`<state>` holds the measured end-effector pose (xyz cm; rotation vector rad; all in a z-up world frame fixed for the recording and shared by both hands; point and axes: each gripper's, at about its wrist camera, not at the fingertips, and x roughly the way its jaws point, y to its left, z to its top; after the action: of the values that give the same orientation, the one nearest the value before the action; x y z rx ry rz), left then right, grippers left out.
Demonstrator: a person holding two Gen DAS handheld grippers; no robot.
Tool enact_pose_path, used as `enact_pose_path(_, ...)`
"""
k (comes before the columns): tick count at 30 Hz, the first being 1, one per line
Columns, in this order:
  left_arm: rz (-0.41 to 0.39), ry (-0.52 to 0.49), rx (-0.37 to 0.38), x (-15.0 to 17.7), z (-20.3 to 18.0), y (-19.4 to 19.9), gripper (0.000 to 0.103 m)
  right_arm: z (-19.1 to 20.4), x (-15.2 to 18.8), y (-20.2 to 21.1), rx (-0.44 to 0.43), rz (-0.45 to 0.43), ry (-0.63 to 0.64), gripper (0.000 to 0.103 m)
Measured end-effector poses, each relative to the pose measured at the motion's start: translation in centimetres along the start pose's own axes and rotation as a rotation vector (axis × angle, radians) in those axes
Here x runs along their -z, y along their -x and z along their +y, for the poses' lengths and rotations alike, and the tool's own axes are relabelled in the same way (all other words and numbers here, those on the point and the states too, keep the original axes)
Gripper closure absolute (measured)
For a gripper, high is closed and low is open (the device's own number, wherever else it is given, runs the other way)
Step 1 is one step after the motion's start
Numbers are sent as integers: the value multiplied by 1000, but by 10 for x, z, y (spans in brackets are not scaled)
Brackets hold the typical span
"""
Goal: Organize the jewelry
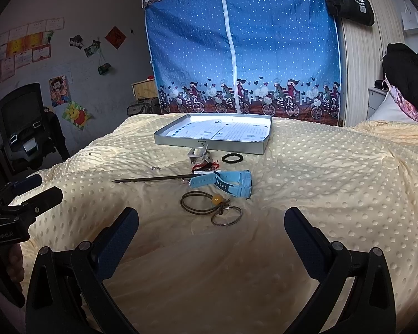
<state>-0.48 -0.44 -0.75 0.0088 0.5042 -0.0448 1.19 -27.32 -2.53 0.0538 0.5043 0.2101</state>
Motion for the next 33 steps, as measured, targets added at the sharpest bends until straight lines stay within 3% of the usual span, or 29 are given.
enact_pose_path(13, 99, 18, -17, -10, 4, -26, 0, -10, 1, -12, 47, 72, -46, 1)
enact_pose_path(17, 152, 16, -14, -23, 2, -43, 0, -21, -8, -22, 33, 148, -50, 1)
enact_pose_path(21, 181, -13, 11, -42, -1, -62, 0, -29, -33, -33, 37, 175, 31, 1)
enact_pose_path(27, 223, -48, 43, -64, -10, -103, 0, -37, -77, -75, 34, 194, 158, 1)
enact_pose_path(33, 317, -112, 161, -64, -18, -152, 1, -43, -104, -142, 27, 226, 98, 1)
